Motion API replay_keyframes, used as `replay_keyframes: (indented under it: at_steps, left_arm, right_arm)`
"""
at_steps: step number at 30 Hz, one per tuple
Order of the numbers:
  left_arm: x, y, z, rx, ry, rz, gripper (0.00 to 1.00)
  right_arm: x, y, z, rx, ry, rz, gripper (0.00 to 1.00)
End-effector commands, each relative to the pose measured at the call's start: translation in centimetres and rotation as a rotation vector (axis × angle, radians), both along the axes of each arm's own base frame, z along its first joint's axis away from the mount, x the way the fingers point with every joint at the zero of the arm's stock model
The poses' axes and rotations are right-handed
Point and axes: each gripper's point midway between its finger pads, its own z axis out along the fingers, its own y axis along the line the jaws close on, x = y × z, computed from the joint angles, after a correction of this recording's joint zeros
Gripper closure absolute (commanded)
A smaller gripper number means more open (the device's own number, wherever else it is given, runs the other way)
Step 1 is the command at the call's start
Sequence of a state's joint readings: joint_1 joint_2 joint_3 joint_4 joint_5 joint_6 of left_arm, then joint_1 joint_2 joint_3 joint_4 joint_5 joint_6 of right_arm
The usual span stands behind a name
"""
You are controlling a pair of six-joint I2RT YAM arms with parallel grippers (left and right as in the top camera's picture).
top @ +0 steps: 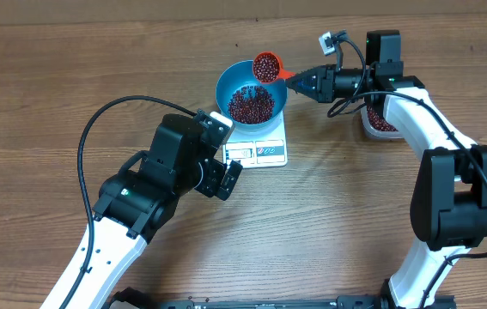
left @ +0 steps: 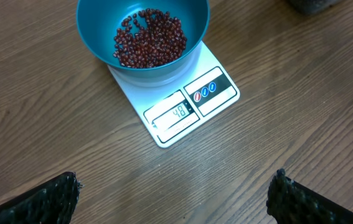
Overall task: Scoop item into bowl and weigh 150g on scale
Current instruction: 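Carry the filled red scoop left over the teal bowl, then tilt the red scoop with the right gripper to pour beans into bowl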
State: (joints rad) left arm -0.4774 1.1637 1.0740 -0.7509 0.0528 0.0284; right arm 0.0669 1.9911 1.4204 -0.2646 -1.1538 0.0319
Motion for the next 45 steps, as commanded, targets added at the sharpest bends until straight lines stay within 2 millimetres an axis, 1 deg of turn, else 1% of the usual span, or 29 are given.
replay_keyframes:
  at_steps: [1, 5, 13, 19, 23, 28, 32, 37, 40, 45]
  left_arm:
    - [0.2, -0.5, 0.8, -0.024, -0.009, -0.006, 0.00]
    - [0.2, -0.5, 0.8, -0.024, -0.009, -0.006, 0.00]
    - [0.2, -0.5, 0.8, -0.024, -0.009, -0.006, 0.01]
    - [0.2, -0.5, 0.8, -0.024, -0.009, -0.006, 0.00]
    - [0.2, -0.5, 0.8, -0.024, -0.009, -0.006, 0.00]
    - [0.2, -0.5, 0.8, -0.024, -0.009, -0.006, 0.00]
    - [0.2, -0.5, 0.8, -0.024, -0.009, -0.006, 0.00]
    - [0.2, -0.5, 0.8, -0.024, -0.009, -0.006, 0.01]
    - [0.2, -0.5, 0.8, -0.024, -0.009, -0.006, 0.00]
    - [0.2, -0.5, 0.8, -0.024, -0.008, -0.006, 0.00]
  right_arm:
    - [-0.2, 0.2, 0.7, -0.010, -0.053, 0.015, 0.96]
    - [0.2, -0.1, 0.3, -0.065, -0.042, -0.032, 0.96]
    - [-0.3, -0.1, 0.4, -0.165, -0.080, -0.057, 0.96]
    - [-0.7, 0.2, 0.5, -0.214, -0.119, -0.054, 0.96]
    - [-0.9, 0.7, 1.0, -0.226, -0.164, -0.037, 0.96]
    - [-0.3, 0.5, 0.6, -0.297, -0.158, -0.079, 0.96]
    - [-0.6, 1.1, 0.5, -0.328, -0.184, -0.057, 0.96]
    - [-0.4, 1.2, -0.2, -0.419, -0.189, -0.080, 0.96]
    - [-0.8, 1.9, 0.0, -0.437, -0.231, -0.046, 0.96]
    - [-0.5, 2.2, 0.2, -0.490, -0.272, -0.058, 0.96]
